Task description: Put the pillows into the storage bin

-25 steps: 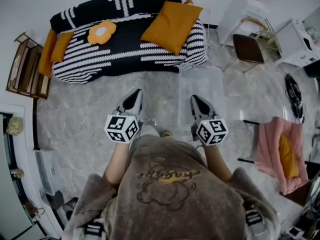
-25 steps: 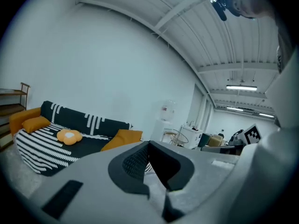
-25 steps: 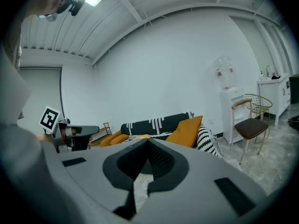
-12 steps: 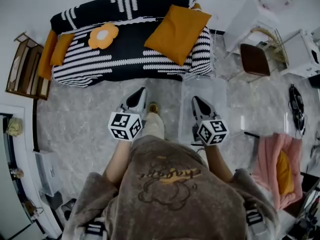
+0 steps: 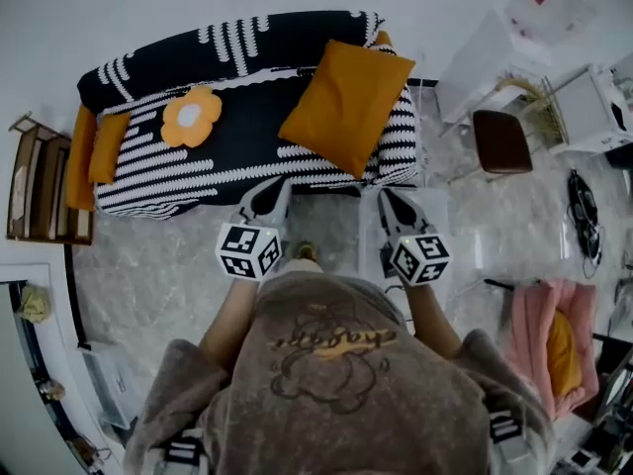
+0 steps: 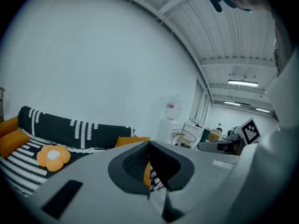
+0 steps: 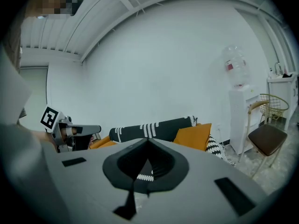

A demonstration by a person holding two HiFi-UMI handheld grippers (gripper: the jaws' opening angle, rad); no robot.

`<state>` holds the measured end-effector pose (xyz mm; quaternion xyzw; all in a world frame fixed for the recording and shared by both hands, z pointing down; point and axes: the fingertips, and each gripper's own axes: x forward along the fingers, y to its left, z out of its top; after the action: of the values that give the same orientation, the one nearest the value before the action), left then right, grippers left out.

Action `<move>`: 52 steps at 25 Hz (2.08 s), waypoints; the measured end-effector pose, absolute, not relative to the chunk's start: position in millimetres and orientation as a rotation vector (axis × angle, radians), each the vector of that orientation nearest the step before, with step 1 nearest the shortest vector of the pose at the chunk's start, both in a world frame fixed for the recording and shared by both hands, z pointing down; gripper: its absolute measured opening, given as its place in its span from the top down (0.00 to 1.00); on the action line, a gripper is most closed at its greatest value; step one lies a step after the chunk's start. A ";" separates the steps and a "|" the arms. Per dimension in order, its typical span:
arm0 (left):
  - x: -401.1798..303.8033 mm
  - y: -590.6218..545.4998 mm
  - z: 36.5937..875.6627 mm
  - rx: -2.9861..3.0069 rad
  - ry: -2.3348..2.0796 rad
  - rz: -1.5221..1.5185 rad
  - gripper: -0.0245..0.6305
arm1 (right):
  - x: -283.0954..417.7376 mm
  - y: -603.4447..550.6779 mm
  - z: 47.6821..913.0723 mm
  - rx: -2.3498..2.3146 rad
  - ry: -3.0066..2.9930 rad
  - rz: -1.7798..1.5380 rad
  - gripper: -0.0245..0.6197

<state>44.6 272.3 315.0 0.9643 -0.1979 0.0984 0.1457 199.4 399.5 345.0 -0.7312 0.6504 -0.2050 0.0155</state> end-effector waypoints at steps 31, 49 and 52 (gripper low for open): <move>272.2 11.4 344.0 2.671 -0.622 0.326 0.96 | 425.0 140.0 379.5 -2.284 2.020 -0.788 0.96; 378.8 -88.5 531.1 2.485 -0.319 0.683 0.37 | 509.0 81.4 565.8 -2.350 1.694 -1.251 0.24; 395.4 -100.7 582.7 2.450 -0.294 0.734 0.36 | 522.5 83.6 616.0 -2.388 1.642 -1.333 0.23</move>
<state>395.4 -100.7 582.7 0.9137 -0.1097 0.2739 0.2796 522.5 83.6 616.0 -0.7483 0.5146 -0.4179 -0.0242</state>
